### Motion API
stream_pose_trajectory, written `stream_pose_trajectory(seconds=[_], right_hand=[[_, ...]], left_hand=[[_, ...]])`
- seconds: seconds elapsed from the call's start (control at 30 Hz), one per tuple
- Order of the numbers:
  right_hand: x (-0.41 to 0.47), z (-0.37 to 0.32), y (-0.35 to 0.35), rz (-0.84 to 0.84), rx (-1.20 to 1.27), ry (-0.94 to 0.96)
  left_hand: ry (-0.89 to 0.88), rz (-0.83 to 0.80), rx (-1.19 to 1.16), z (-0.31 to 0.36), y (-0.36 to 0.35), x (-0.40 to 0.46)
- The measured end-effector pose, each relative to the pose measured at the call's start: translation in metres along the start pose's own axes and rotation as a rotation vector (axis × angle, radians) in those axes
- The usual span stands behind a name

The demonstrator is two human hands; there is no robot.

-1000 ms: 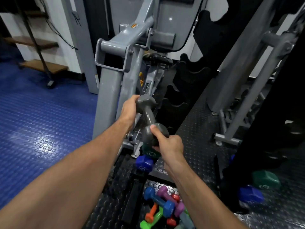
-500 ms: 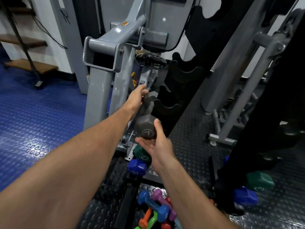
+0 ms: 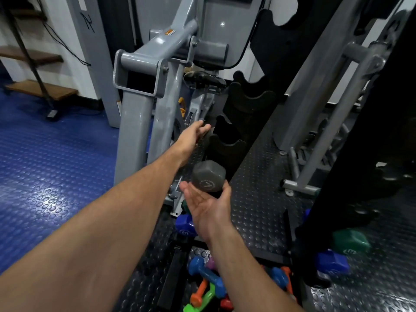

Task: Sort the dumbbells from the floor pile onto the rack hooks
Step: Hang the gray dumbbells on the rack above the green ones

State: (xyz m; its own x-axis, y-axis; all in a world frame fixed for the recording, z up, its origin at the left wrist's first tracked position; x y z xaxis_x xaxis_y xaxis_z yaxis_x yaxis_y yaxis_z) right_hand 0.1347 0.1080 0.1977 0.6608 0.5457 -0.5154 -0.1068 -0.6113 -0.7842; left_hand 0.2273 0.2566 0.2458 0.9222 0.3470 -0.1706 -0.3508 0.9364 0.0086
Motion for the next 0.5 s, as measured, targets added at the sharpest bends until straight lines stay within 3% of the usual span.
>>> stream_pose_trajectory(seconds=[0.1, 0.2, 0.33, 0.5], right_hand=[[0.008, -0.003, 0.012, 0.124, -0.088, -0.007], [0.012, -0.014, 0.024, 0.209, -0.289, 0.122], [0.006, -0.021, 0.017, 0.174, -0.479, 0.25], [0.004, -0.028, 0.016, 0.125, -0.513, 0.221]], left_hand=[[-0.013, -0.028, 0.013, -0.001, -0.008, 0.003], [-0.016, 0.007, 0.006, -0.02, -0.004, 0.027], [0.019, 0.032, 0.029, -0.02, -0.003, 0.018], [-0.006, -0.011, 0.026, -0.015, -0.011, 0.007]])
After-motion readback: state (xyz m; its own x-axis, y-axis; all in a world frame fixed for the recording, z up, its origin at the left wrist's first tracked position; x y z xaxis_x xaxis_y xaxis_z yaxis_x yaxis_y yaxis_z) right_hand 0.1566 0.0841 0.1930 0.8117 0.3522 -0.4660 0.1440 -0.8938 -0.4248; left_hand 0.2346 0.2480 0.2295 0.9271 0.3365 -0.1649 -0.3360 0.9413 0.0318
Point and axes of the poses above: each hand's wrist, its own x-axis towards the middle knuckle, its own y-axis out of the back of the hand, z = x × y, the point moved 1 cm from there along x, towards the middle knuckle, and after that the axes turned 5 degrees about x, right-handed, at the moved point
